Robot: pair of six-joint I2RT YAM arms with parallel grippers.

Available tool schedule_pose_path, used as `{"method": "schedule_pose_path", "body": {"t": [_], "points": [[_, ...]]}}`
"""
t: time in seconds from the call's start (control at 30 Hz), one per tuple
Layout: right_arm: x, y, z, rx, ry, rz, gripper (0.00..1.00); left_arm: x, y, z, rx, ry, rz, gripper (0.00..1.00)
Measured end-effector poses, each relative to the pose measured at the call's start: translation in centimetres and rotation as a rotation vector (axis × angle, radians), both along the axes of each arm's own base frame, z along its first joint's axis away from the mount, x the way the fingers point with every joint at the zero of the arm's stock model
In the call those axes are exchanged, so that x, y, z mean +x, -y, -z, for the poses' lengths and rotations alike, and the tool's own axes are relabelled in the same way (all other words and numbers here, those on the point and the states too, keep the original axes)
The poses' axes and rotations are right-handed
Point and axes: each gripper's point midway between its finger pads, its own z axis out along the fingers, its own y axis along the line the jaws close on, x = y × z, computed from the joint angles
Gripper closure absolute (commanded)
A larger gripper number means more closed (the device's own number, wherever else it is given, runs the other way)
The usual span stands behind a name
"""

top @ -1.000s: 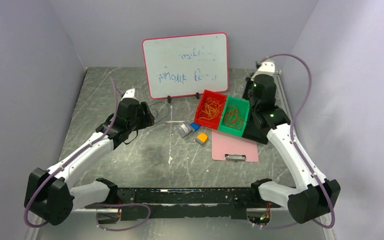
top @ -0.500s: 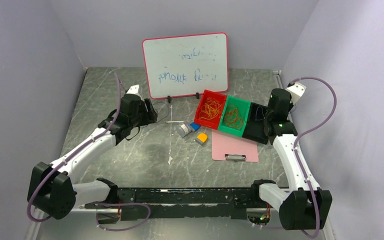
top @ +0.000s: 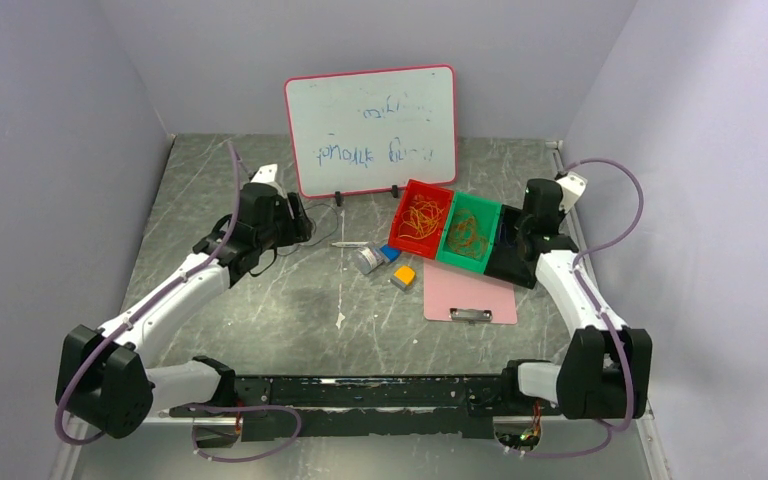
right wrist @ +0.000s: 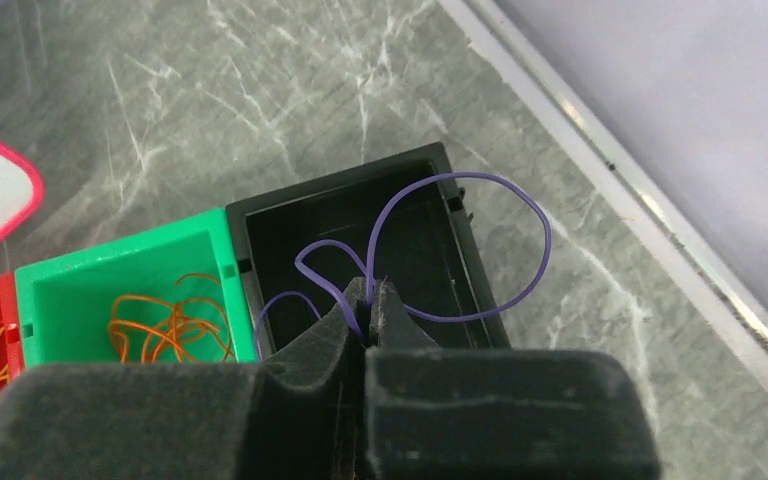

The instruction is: Untangle the cables

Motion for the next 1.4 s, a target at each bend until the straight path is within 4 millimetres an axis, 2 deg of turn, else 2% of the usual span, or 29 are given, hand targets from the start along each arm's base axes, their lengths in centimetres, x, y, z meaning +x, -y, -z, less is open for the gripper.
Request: {"method": "schedule_pose_path", "body": {"t": [0.2, 0.4, 0.5, 0.57, 0.67, 0.83, 1.1, 1.27, 1.4], "points": [[0.7, -0.5, 2.9, 0.072, -0.045, -0.036, 1.00, 0.1, -0.3, -0.5, -0.001, 0.016, -0.004, 0.35], [1.4, -1.5, 7.0, 0.178, -0.134, -0.101, 0.99, 0.1, -0.4, -0.5, -0.003, 0.016, -0.006, 0.35], [1.5, -2.3, 8.3, 0.222, -0.162, -0.134, 0.87, 0.1, -0.4, -0.5, -0.003, 0.014, -0.006, 0.35], [1.5, -2.5, 8.5, 0.238, -0.165, -0.142, 0.78, 0.1, -0.5, -0.4, -0.003, 0.013, -0.008, 0.35], [1.5, -2.5, 8.3, 0.245, -0.157, -0.139, 0.69, 0.0, -0.6, -0.3, -0.002, 0.010, -0.009, 0.35], [1.5, -2.3, 6.2, 0.234, -0.100, -0.131, 0.61, 0.1, -0.7, -0.3, -0.002, 0.010, -0.014, 0.34], [1.4, -1.6, -0.7, 0.170, 0.061, -0.133, 0.57, 0.4, -1.2, 0.1, -0.002, -0.001, -0.028, 0.33], [1.6, -1.8, -3.9, 0.148, 0.118, -0.170, 0.56, 0.9, -2.3, 1.7, 0.016, -0.056, -0.062, 0.32], [1.8, -3.1, -5.6, 0.169, 0.150, -0.241, 0.55, 1.8, -3.8, 3.3, 0.045, -0.126, -0.102, 0.29]]}}
